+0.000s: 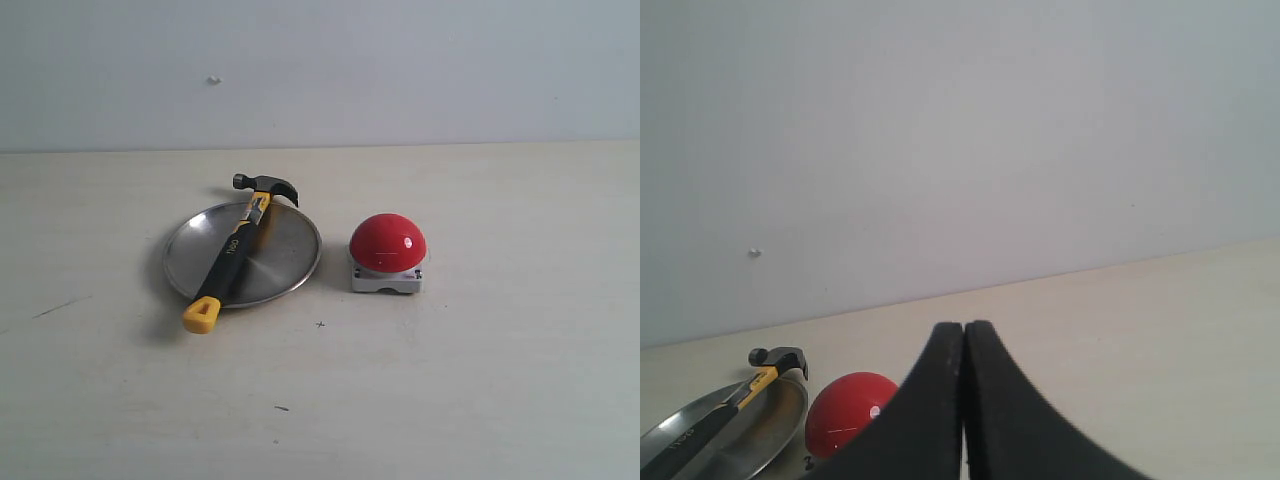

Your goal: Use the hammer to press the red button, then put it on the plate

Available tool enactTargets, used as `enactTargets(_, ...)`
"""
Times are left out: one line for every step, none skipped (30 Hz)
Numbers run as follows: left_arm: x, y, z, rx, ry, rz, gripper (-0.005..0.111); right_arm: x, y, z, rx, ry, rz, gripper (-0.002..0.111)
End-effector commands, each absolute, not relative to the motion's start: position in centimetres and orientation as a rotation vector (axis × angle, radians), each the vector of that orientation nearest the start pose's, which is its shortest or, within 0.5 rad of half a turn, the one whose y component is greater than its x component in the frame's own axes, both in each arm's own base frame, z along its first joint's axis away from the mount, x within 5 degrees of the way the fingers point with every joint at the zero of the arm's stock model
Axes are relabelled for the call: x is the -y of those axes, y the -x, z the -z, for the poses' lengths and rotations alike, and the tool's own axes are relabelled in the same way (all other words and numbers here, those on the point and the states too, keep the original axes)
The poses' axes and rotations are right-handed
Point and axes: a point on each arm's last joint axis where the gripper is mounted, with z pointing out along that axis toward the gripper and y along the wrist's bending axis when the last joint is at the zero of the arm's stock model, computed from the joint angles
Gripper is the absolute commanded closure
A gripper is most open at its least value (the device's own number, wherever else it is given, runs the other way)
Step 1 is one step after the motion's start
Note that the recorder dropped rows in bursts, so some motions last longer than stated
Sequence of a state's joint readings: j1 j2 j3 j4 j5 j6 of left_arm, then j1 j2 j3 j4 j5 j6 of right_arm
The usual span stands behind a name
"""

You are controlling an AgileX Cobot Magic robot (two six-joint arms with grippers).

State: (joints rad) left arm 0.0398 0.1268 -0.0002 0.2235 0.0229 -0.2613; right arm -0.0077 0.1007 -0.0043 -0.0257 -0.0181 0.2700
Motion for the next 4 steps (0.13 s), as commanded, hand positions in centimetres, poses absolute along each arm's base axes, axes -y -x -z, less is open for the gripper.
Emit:
enactTargets(-0.31,-6.66,-20.37,-1.626,0.073,0.001,0.107,0.08,-6.43,-20.98,-1.543,-0.191,-0.173,0.108)
enactTargets(-0.31,-6.66,-20.37,-1.626,0.073,0.001,0.107,0.08,-6.43,-20.98,-1.543,-0.191,-0.173,0.108)
enactTargets(-0.31,-6.66,-20.37,-1.626,0.073,0.001,0.107,0.08,-6.43,-20.98,-1.543,-0.191,-0.173,0.108)
enactTargets(-0.31,-6.66,-20.37,-1.626,0.073,0.001,0.107,0.08,-6.43,-20.98,-1.543,-0.191,-0.173,0.108)
